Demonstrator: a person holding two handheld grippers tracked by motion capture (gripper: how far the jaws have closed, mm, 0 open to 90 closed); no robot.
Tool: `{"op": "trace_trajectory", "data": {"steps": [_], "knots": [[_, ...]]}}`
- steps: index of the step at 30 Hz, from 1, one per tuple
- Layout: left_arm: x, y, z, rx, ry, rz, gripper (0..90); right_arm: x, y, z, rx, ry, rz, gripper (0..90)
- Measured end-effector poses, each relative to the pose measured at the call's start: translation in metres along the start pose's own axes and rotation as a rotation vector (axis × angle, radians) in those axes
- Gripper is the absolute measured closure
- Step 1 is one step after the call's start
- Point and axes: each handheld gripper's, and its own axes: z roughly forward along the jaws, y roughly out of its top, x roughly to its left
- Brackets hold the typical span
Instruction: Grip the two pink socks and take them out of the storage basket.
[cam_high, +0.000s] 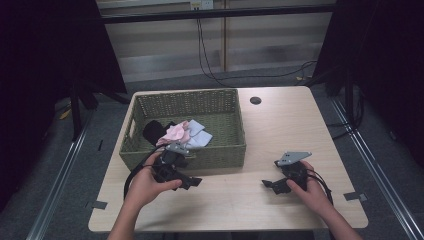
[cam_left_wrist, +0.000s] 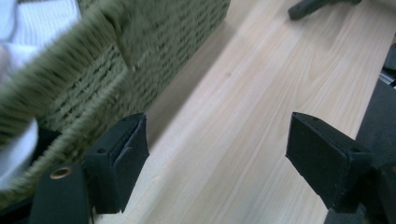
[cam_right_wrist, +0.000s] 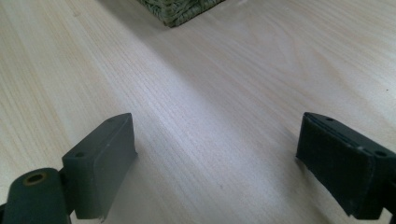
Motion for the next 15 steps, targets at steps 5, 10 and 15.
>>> {"op": "trace_trajectory", "data": {"steps": [5, 10, 15], "knots": [[0.002, 0.012, -0.01, 0.006, -0.006, 0.003, 20.5, 0.0, 0.0, 0.0, 0.0, 0.0, 0.0, 10.8], [0.005, 0.021, -0.017, 0.006, 0.0, 0.005, 20.6, 0.0, 0.0, 0.0, 0.001, 0.0, 0.001, 10.8], [0.014, 0.038, -0.028, -0.001, -0.003, -0.002, 20.6, 0.0, 0.0, 0.0, 0.001, -0.001, 0.002, 10.8]]}}
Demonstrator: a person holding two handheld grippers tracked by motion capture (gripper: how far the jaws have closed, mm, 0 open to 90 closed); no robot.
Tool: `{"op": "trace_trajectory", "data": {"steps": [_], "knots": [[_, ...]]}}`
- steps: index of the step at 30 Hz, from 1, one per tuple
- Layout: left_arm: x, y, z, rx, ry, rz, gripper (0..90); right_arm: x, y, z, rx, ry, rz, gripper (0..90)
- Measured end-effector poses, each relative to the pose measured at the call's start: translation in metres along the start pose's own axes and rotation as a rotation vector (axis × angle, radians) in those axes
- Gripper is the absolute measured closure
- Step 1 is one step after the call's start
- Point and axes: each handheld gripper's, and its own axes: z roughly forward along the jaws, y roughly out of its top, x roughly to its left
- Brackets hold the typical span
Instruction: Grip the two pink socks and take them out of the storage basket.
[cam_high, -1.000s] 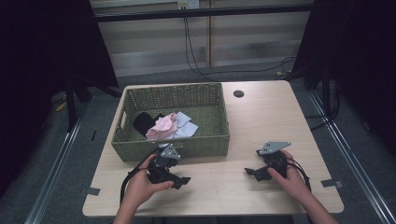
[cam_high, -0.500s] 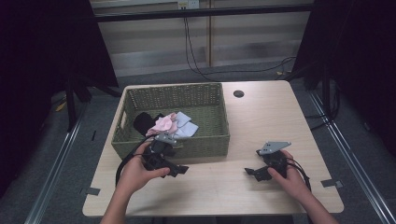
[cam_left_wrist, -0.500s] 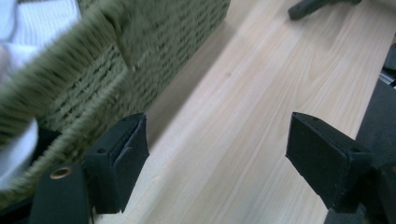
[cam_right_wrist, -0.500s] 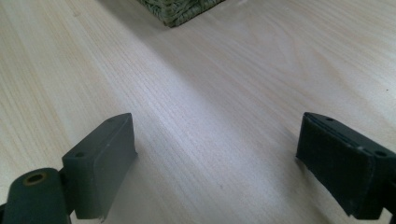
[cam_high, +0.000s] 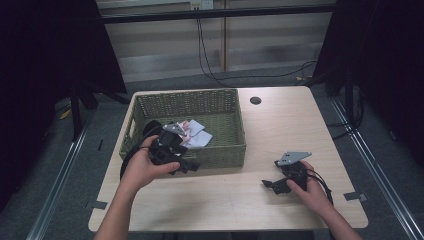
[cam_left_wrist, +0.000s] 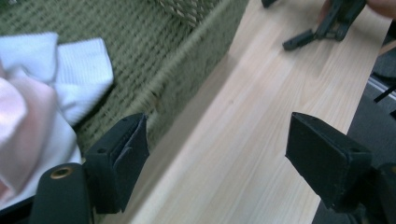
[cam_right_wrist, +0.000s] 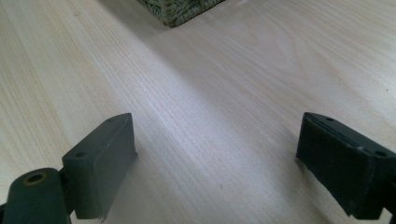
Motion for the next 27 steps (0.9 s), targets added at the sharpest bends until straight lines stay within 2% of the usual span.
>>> {"op": "trace_trajectory", "data": {"steps": [2, 8, 11, 12, 13, 14, 17, 21, 22, 23, 24, 27], "knots": [[0.003, 0.005, -0.003, -0.014, 0.006, 0.001, 20.7, 0.0, 0.0, 0.0, -0.002, 0.001, -0.002, 10.8], [0.014, 0.019, -0.008, -0.013, 0.026, -0.007, 21.2, 0.0, 0.0, 0.0, -0.001, 0.0, -0.001, 10.8], [0.024, 0.026, -0.007, -0.019, 0.046, -0.023, 21.2, 0.0, 0.0, 0.0, -0.001, 0.001, -0.001, 10.8], [0.028, 0.027, -0.007, -0.004, 0.049, -0.009, 21.2, 0.0, 0.0, 0.0, -0.002, 0.001, -0.003, 10.8], [0.028, 0.027, -0.007, -0.004, 0.049, -0.009, 21.3, 0.0, 0.0, 0.0, -0.002, 0.001, -0.003, 10.8], [0.035, 0.028, -0.004, -0.001, 0.058, -0.026, 21.3, 0.0, 0.0, 0.0, -0.002, 0.001, -0.002, 10.8], [0.045, 0.029, 0.0, 0.021, 0.092, -0.033, 21.3, 0.0, 0.0, 0.0, -0.001, 0.001, -0.002, 10.8], [0.055, 0.029, 0.003, 0.023, 0.083, -0.047, 21.3, 0.0, 0.0, 0.0, 0.0, 0.001, 0.0, 10.8], [0.061, 0.029, 0.004, 0.014, 0.097, -0.063, 21.3, 0.0, 0.0, 0.0, 0.001, 0.001, 0.002, 10.8], [0.061, 0.029, 0.004, 0.014, 0.097, -0.063, 21.3, 0.0, 0.0, 0.0, -0.001, 0.001, -0.002, 10.8], [0.068, 0.029, 0.006, 0.019, 0.117, -0.075, 21.3, 0.0, 0.0, 0.0, -0.001, 0.001, -0.001, 10.8], [0.074, 0.029, 0.006, 0.033, 0.131, -0.08, 21.4, 0.0, 0.0, 0.0, -0.001, 0.001, -0.001, 10.8]]}}
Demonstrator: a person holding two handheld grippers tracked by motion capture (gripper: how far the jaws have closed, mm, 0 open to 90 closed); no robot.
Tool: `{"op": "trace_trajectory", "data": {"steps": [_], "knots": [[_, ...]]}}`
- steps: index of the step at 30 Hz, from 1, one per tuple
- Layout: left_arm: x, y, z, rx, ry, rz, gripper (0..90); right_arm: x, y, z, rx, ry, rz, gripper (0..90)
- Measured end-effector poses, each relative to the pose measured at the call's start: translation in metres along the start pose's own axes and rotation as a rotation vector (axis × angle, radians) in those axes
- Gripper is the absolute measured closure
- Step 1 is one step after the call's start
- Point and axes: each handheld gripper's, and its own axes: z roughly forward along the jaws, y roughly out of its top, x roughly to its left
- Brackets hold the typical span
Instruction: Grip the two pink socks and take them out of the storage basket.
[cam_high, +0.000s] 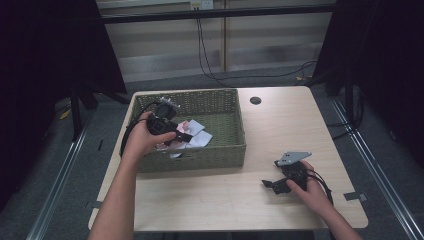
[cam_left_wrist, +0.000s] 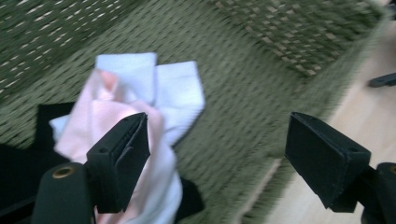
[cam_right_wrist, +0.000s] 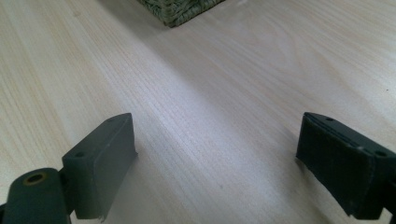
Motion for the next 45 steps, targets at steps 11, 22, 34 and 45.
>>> {"op": "trace_trajectory", "data": {"steps": [11, 22, 34, 45], "knots": [[0.031, -0.001, 0.016, 0.003, 0.063, -0.099, 24.2, 0.0, 0.0, 0.0, -0.001, 0.0, -0.006, 10.7], [0.055, -0.006, 0.034, 0.05, 0.113, -0.118, 34.7, 0.0, 0.0, 0.001, -0.003, 0.0, -0.004, 10.7], [0.072, -0.008, 0.051, 0.116, 0.114, -0.164, 58.6, 0.0, 0.0, 0.001, -0.003, 0.0, -0.004, 10.7], [0.072, -0.007, 0.032, 0.063, 0.106, -0.242, 81.0, 0.0, 0.0, 0.001, -0.003, 0.0, -0.004, 10.7]]}}
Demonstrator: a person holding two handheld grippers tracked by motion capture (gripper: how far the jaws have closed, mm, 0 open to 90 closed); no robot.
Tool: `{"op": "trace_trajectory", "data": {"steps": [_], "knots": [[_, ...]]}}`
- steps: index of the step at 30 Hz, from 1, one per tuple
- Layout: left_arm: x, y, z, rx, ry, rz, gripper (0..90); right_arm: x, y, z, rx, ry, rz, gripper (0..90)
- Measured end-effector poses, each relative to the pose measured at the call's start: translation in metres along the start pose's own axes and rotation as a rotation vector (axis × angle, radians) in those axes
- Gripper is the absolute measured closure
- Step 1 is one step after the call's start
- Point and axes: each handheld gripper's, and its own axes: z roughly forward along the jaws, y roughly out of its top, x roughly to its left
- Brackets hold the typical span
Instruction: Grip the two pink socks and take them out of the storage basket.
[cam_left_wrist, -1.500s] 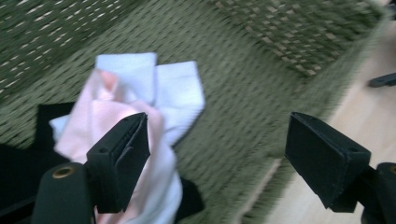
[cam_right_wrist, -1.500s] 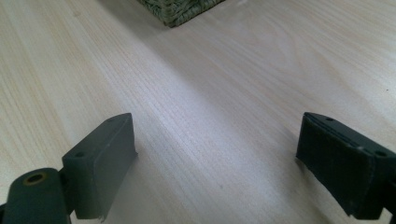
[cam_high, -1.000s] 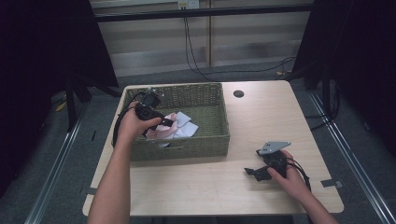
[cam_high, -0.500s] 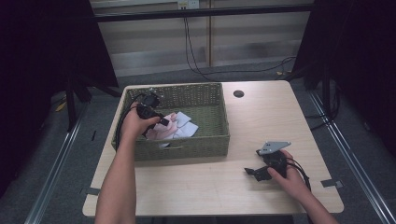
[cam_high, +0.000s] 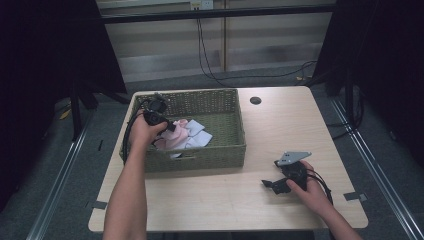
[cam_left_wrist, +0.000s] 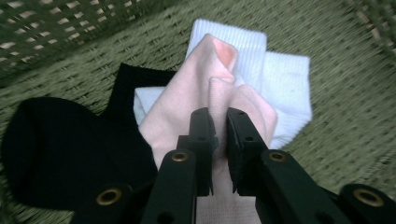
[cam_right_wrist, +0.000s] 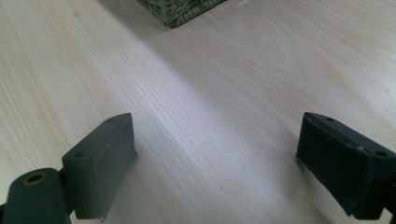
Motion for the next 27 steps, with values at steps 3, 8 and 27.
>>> {"op": "trace_trajectory", "data": {"steps": [3, 8, 27], "knots": [[0.0, 0.0, -0.006, -0.013, -0.012, -0.005, 81.0, 0.0, 0.0, 0.0, 0.0, 0.0, 0.0, 10.7], [-0.002, -0.001, -0.006, -0.001, -0.024, 0.001, 79.4, 0.0, 0.0, 0.0, 0.0, 0.0, 0.0, 10.7], [-0.006, 0.001, 0.005, 0.024, -0.048, -0.007, 79.0, 0.0, 0.0, 0.0, -0.001, 0.0, -0.002, 10.7]]}}
